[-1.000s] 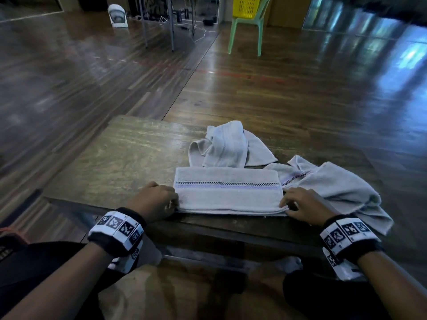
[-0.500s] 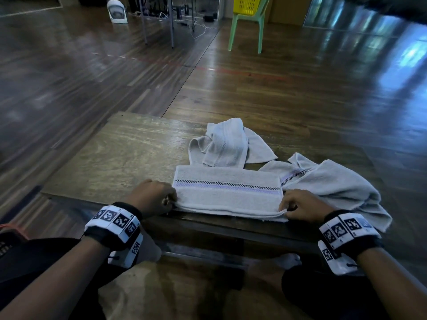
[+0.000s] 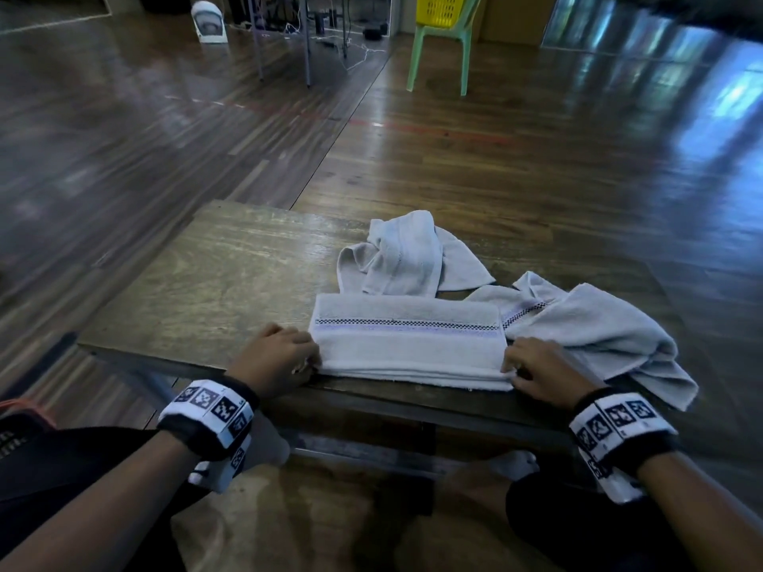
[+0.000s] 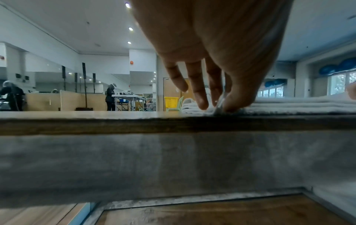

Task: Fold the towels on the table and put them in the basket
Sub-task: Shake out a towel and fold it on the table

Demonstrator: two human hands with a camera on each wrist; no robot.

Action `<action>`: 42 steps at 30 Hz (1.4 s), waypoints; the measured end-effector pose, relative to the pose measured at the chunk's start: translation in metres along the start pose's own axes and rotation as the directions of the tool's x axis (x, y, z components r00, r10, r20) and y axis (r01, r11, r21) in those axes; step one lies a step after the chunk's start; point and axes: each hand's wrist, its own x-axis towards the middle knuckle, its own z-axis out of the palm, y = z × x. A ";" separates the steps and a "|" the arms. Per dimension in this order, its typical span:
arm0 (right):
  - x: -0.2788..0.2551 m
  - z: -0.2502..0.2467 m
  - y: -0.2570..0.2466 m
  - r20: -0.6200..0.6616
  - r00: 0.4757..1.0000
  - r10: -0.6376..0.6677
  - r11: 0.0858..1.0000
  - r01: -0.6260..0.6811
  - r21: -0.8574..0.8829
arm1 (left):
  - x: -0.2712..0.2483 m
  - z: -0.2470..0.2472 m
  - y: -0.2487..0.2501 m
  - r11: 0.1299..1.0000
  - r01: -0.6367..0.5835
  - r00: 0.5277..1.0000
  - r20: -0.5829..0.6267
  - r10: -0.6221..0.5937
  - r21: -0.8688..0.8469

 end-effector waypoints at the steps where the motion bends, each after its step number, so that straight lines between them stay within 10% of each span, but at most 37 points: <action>1: -0.001 0.003 0.000 0.019 1.000 0.006 1.000 -0.006 0.017 | -0.001 0.003 0.000 1.000 0.013 1.000 0.025 -0.013 -0.010; 13: -0.005 -0.007 0.003 -0.060 0.998 0.019 0.986 -0.008 0.167 | -0.005 -0.004 -0.002 0.991 0.096 0.990 -0.095 -0.105 -0.090; 31: -0.007 0.005 -0.005 -0.056 0.995 -0.079 0.996 0.082 0.042 | -0.001 -0.002 -0.012 0.958 0.180 0.983 0.080 -0.166 -0.224; 42: -0.003 -0.001 -0.011 -0.024 0.998 -0.057 0.998 0.057 0.013 | -0.006 -0.006 -0.015 1.000 -0.031 0.992 0.125 0.030 0.007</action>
